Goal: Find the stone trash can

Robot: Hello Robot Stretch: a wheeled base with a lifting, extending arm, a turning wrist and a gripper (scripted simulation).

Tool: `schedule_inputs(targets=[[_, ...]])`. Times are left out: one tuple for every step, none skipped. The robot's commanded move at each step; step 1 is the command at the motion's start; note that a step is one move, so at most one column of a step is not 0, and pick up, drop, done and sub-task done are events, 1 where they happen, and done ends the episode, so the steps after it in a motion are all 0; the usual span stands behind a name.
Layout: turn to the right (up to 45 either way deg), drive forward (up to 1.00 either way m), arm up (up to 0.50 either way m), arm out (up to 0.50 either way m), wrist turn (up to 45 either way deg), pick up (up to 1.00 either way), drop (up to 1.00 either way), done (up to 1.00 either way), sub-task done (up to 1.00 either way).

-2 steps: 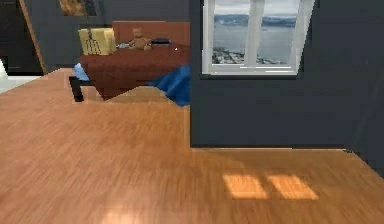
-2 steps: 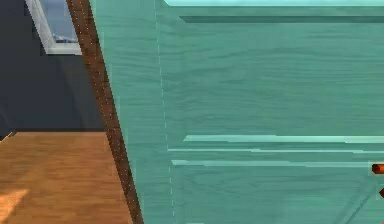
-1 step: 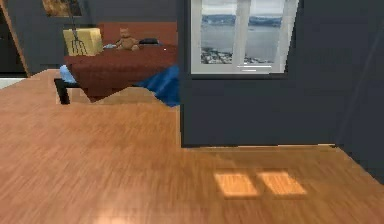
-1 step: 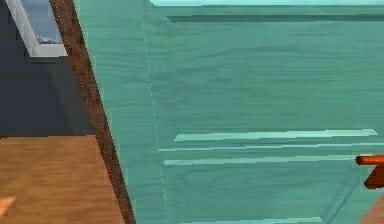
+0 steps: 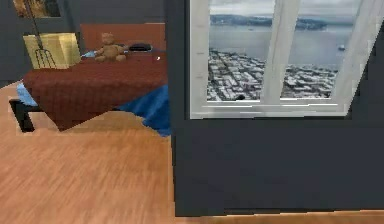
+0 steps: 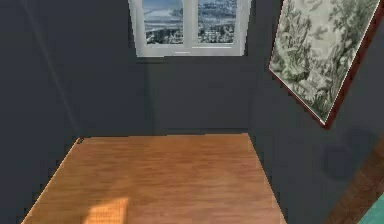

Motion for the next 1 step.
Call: schedule_inputs(targets=[[-12.0, 0.0, 0.0, 0.0, 0.0, 0.0, 0.0, 0.0, 0.0]])
